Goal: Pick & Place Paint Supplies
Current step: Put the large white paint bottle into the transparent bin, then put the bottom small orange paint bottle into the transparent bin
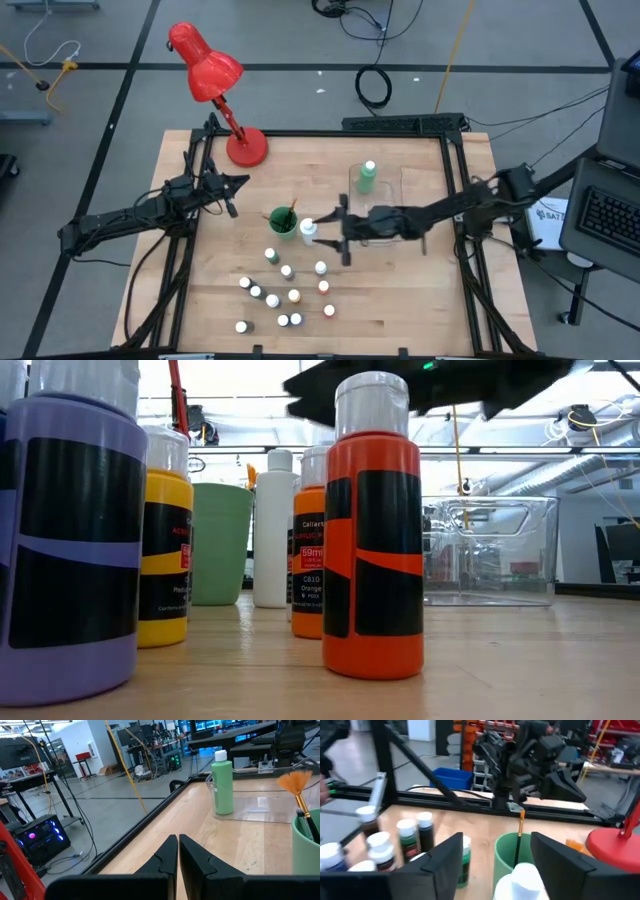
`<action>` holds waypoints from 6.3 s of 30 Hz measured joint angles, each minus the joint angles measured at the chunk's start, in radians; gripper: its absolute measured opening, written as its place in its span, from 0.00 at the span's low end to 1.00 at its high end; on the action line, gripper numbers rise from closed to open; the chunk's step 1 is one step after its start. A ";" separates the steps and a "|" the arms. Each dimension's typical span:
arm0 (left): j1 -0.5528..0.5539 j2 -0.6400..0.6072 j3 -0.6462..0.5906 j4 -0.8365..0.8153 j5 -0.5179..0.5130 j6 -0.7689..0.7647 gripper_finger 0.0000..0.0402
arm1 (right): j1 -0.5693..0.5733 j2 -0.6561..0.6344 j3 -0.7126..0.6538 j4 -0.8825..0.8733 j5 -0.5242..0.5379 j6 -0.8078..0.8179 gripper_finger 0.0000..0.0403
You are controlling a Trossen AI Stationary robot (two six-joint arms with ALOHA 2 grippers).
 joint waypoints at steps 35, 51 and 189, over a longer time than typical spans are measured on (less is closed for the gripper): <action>0.000 0.000 0.000 -0.005 -0.010 0.002 0.05 | -0.036 0.174 0.086 -0.022 0.073 0.011 0.27; 0.000 0.000 0.000 -0.010 -0.011 0.008 0.05 | 0.041 -0.362 0.086 -0.532 0.193 -0.024 0.27; 0.000 0.000 0.000 -0.020 -0.017 -0.034 0.05 | 0.276 0.316 0.008 0.084 -0.299 0.070 0.64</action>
